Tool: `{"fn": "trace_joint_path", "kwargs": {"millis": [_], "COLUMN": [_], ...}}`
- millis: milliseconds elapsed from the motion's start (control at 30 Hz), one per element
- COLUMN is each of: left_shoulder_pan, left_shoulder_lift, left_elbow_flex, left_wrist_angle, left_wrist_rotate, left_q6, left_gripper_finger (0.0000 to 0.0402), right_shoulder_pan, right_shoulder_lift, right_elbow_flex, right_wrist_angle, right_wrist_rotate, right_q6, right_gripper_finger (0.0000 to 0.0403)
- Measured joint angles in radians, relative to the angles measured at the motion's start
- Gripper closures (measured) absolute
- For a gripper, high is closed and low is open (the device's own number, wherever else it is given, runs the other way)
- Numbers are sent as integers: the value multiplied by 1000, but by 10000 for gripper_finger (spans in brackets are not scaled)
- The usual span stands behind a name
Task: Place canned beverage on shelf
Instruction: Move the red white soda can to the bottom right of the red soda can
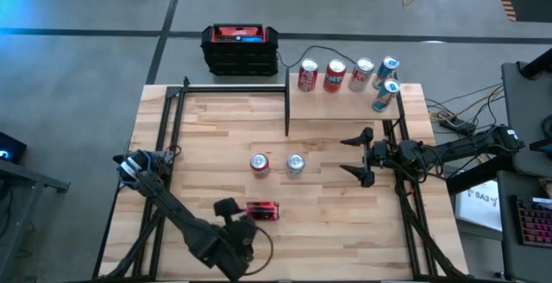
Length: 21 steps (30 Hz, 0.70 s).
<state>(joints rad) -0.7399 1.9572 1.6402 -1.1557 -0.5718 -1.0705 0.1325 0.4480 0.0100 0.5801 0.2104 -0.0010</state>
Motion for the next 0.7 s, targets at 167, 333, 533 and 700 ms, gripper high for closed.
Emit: {"fn": "trace_joint_path", "kwargs": {"millis": [167,333,533,700], "left_shoulder_pan": [76,194,339,396], "left_shoulder_lift": [0,5,6,6], "left_elbow_flex": [0,0,-34,-95], "left_wrist_angle": [16,86,137,270], "left_wrist_rotate": [85,266,488,586], "left_q6": [215,503,654,758], "left_gripper_finger": [37,32,29,29], "right_shoulder_pan": [0,0,0,0], "right_shoulder_lift": [0,0,0,0], "right_elbow_flex": [0,0,0,0], "right_wrist_angle": [0,0,0,0], "right_wrist_rotate": [0,0,0,0], "right_q6": [0,0,0,0], "right_gripper_finger": [19,19,19,19]}}
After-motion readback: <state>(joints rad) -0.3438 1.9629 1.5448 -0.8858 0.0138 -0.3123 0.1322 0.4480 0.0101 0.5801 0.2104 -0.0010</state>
